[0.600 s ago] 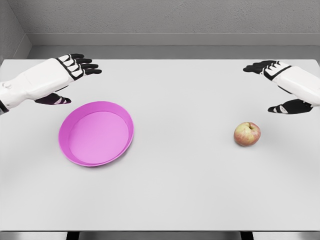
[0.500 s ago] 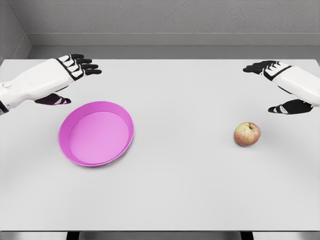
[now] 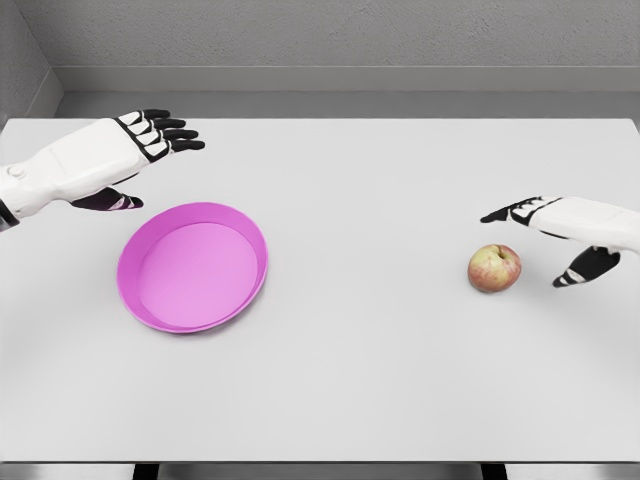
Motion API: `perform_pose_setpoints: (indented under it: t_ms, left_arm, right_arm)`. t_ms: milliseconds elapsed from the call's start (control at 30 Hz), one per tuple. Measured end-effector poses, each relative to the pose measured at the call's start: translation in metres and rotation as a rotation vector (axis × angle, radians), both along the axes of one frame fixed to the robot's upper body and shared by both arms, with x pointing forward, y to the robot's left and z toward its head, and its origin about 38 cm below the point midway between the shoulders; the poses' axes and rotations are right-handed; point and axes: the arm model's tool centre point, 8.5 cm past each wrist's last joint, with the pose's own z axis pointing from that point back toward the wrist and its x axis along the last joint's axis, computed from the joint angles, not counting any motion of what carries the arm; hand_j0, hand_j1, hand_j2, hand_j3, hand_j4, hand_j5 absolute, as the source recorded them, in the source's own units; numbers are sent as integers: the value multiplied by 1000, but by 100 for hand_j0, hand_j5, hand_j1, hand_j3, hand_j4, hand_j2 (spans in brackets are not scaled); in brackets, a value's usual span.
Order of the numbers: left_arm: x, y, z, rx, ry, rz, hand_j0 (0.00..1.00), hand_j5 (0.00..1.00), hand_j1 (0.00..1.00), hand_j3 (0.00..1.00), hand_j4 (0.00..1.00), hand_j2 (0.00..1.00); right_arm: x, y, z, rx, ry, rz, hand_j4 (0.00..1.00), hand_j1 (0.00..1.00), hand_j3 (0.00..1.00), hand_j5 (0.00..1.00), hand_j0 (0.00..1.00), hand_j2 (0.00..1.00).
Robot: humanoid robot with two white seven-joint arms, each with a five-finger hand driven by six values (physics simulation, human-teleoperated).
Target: Put the apple on the plate with both arms
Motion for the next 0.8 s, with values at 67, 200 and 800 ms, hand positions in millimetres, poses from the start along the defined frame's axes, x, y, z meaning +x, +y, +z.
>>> perform_pose_setpoints:
  t_ms: [67, 200, 800]
  left_arm:
    - [0, 0, 0, 0, -1, 1, 100, 100, 100, 100, 100, 100]
    - [0, 0, 0, 1, -1, 1, 100, 100, 100, 100, 100, 100]
    - [0, 0, -1, 2, 0, -1, 100, 100, 100, 100, 100, 100]
  right_arm:
    - [7, 5, 8, -9, -7, -4, 100, 100, 100, 100, 100, 100]
    - [24, 31, 4, -14, 25, -12, 100, 100, 100, 100, 100, 100]
    - [18, 36, -55, -57, 192, -71, 92, 92, 92, 92, 92, 92]
